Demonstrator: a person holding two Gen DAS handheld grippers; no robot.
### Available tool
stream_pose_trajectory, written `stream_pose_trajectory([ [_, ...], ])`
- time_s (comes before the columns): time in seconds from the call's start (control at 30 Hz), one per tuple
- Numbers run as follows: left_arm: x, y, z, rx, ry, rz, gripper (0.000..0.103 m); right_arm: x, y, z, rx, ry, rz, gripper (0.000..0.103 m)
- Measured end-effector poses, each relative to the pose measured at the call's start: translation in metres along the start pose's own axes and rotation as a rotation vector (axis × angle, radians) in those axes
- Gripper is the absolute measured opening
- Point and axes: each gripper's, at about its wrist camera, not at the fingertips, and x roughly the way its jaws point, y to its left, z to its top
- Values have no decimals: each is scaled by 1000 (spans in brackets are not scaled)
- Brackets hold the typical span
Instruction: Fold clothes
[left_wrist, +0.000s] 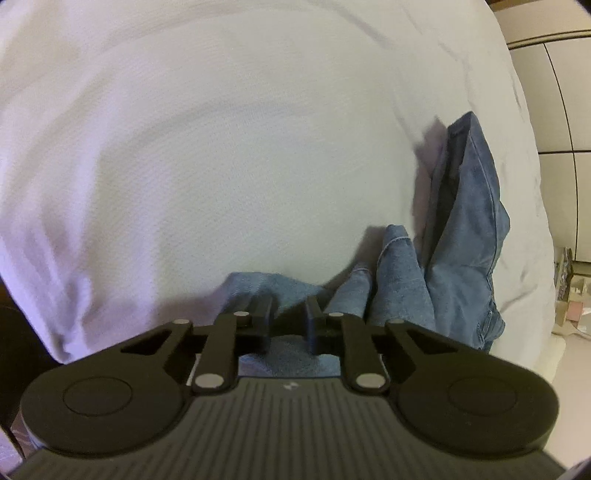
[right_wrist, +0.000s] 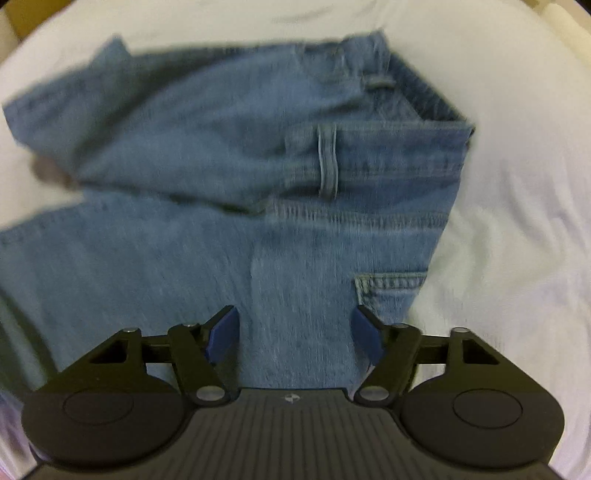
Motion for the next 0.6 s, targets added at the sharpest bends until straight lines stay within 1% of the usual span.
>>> stream_pose_trajectory([
  [0.03,-2,1,0,-8,-1,-1,18,0,-2,-1,-5,-3,-2,56],
  [0.07,-6,3,-2,-21,1,2,24,0,-4,-2,-10,-7,-4,56],
  [0.1,-8,5,-4,-32,-1,1,26,0,-5,-2,-9,-10,-2,56],
  [0.13,-13,8,-7,-51,-9,0,28,-2,-7,1,2,-14,6,58],
  [0.17,-15,12,-9,-74,-12,-11,32,-4,-8,4,13,-21,13,59],
  [0.2,-18,16,-12,-102,-12,-23,36,-6,-8,7,18,-37,16,63],
  [0.27,-23,22,-15,-166,-17,-45,51,-7,-6,14,14,-68,7,72],
  [0.33,-29,25,-17,-203,-25,-43,68,-1,-1,23,6,-80,-19,75],
  [0.43,-34,28,-21,-227,-43,-35,68,16,12,35,-8,-76,-79,75],
  [0.53,-32,32,-26,-269,-39,-40,68,33,13,37,-25,-59,-126,72],
  [0.6,-28,32,-25,-285,-45,-39,68,33,8,36,-31,-67,-117,57],
])
